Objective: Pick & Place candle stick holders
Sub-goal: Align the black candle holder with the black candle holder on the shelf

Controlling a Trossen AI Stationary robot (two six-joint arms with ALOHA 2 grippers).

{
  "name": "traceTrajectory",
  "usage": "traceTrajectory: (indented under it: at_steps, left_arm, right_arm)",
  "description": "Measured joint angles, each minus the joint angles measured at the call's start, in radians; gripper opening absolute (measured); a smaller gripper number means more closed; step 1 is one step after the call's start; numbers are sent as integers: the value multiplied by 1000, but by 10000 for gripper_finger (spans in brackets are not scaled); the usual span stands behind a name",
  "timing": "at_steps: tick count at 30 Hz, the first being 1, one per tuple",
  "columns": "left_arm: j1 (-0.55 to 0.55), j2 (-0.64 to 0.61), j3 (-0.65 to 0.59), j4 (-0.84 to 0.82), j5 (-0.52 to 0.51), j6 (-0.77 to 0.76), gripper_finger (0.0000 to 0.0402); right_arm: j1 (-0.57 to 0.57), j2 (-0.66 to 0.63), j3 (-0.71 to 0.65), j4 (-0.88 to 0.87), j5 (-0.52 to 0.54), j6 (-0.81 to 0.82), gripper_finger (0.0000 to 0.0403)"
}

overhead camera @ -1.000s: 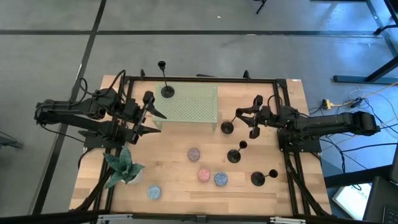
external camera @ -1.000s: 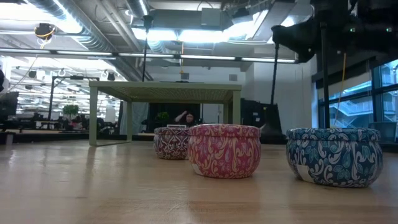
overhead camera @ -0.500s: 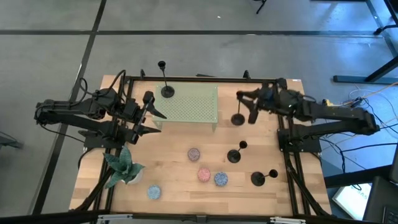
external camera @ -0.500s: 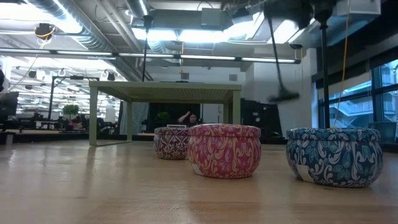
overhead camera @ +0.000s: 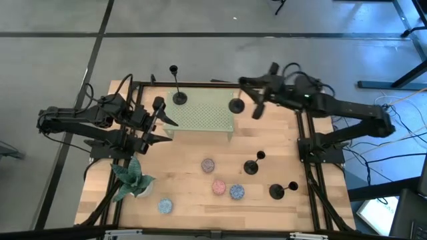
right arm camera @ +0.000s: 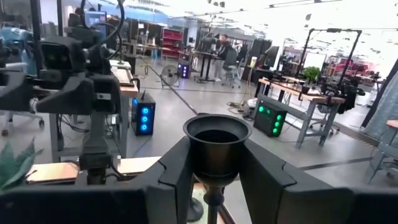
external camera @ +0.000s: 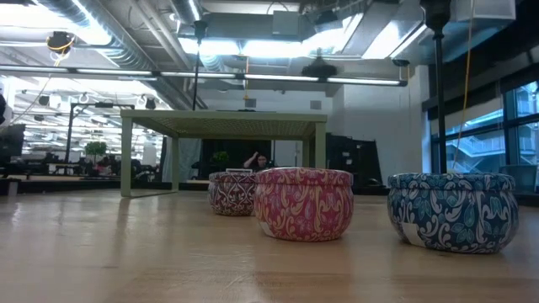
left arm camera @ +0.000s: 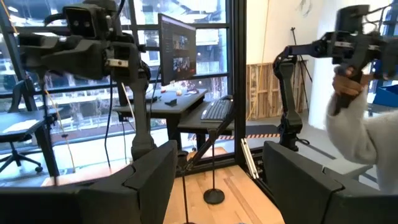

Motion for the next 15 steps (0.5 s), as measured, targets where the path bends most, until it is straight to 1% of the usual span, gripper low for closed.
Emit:
traceTrajectory:
  at_steps: [5,8,11,15]
  left_arm:
    - [0,0,0,-9,0,-11,235]
    - [0,0,0,-11,0,-14,235]
    - [0,0,0,-11,0,-13,235]
    - [0,0,0,-12,0,-13,235]
  right_arm:
    - [-37,177,133,0,-26,-21,113]
    - [-68,269,203,14,-90,-13,113]
    - [-104,350,254,51,-164,31,113]
    - [-152,424,277,135,-241,66,113]
